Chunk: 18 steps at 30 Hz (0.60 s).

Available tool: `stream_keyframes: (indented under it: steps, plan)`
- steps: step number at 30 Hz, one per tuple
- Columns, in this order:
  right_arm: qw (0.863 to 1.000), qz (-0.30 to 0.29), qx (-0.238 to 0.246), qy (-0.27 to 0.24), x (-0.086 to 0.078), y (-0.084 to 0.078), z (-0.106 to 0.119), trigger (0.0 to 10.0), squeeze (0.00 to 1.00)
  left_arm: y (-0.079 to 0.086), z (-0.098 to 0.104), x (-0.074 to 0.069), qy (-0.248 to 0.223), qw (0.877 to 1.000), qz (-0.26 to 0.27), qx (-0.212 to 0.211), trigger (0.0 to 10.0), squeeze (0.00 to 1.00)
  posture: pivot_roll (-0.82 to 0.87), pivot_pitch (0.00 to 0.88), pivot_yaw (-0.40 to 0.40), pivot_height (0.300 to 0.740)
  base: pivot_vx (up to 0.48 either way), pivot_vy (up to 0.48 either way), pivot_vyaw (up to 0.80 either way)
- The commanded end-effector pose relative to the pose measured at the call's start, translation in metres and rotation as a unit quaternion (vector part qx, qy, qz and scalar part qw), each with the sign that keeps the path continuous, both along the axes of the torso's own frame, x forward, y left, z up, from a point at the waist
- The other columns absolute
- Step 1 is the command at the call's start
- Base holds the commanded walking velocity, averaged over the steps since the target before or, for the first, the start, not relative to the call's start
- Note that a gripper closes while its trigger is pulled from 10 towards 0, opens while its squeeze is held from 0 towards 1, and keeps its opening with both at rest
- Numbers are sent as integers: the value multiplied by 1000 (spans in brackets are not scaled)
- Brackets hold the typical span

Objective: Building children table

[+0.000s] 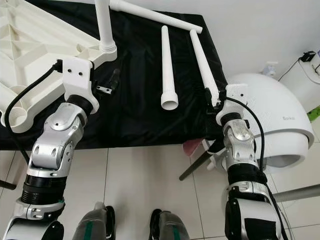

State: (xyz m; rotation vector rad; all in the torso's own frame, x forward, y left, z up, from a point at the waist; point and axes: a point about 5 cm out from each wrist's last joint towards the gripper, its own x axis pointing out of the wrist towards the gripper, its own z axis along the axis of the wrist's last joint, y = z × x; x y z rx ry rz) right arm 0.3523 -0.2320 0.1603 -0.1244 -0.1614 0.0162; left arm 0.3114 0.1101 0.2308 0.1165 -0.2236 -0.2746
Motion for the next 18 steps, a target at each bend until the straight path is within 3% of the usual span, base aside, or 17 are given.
stream_keyframes:
  steps: [1, 18]
  plan:
    - [1000, -8, -2, 7, -2, -5, -4, 10000, 0, -3, -3, -1, 0, 1000, 2, 5, 10000, 0, 52, 149, -93, 740, 0, 0, 0]
    - [997, -48, 29, 52, 7, -6, -21, 10000, 0, -6, -3, 1, 2, 1000, -2, 4, 10000, 0, 47, 138, -90, 740, 0, 0, 0]
